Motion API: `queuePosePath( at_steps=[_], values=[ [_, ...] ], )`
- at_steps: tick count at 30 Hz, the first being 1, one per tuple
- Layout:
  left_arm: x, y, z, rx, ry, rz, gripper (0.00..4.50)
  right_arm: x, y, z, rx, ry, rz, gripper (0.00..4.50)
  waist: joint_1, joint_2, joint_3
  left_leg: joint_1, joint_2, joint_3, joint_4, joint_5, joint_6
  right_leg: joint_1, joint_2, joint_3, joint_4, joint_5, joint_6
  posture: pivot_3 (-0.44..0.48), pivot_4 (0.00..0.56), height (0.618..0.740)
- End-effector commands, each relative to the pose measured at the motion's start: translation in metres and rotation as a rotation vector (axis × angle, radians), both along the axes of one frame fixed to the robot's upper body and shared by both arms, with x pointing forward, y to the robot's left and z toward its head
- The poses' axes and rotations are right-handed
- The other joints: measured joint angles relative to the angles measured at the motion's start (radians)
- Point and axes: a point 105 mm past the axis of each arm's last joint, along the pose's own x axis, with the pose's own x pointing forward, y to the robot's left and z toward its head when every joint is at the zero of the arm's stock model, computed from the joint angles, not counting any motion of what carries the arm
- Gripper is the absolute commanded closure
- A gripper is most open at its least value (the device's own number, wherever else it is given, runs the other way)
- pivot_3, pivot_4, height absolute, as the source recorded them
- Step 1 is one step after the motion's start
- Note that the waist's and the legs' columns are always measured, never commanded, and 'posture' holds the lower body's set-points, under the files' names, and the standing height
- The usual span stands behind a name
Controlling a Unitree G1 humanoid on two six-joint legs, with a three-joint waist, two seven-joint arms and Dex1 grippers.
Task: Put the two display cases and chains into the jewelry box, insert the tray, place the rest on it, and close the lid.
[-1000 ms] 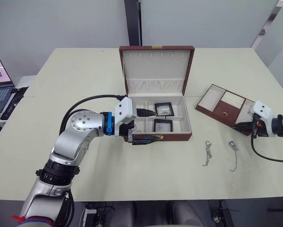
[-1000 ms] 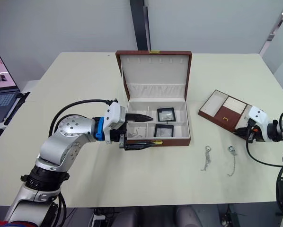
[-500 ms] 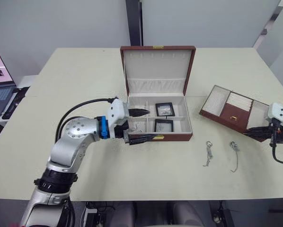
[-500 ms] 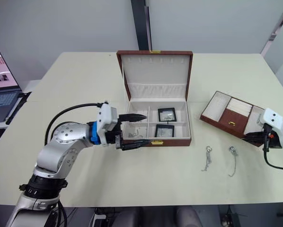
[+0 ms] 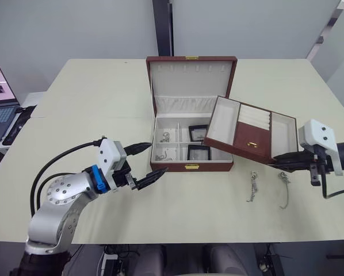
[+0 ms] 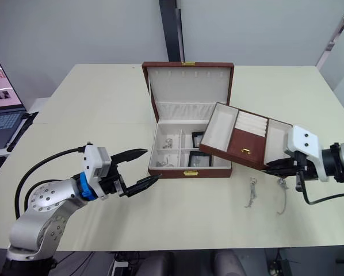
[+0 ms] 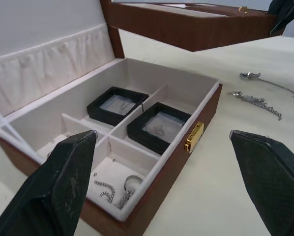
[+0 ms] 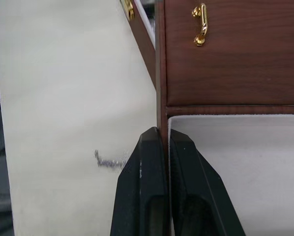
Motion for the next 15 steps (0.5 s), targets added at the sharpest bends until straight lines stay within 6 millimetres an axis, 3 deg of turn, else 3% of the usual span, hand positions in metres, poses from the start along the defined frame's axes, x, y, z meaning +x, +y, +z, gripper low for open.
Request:
queuePosePath(
  at_steps=[1, 8, 15],
  values=[
    [-0.010, 0.010, 0.012, -0.014, -0.046, 0.076, 0.00, 0.010, 0.018, 0.005, -0.017, -0.043, 0.024, 4.48, 0.001, 0.000, 0.000, 0.000, 0.000, 0.000, 0.000, 0.000, 0.000, 0.000, 0.000, 0.000, 0.000, 0.000, 0.000, 0.000, 0.150, 0.740],
    [-0.028, 0.031, 0.000, -0.025, -0.017, 0.220, 0.00, 0.024, 0.052, -0.005, -0.068, -0.037, 0.140, 4.48, 0.004, -0.001, 0.000, -0.001, -0.001, -0.001, 0.000, 0.000, 0.000, -0.001, -0.001, 0.000, -0.001, 0.000, 0.000, 0.000, 0.150, 0.740],
    [-0.043, 0.037, -0.007, -0.048, -0.009, 0.314, 0.00, 0.039, 0.080, -0.010, -0.088, -0.039, 0.195, 4.48, 0.003, -0.001, 0.001, -0.001, 0.000, -0.001, -0.001, 0.000, 0.000, -0.001, -0.001, 0.000, -0.001, 0.000, 0.000, 0.000, 0.150, 0.740]
  ],
)
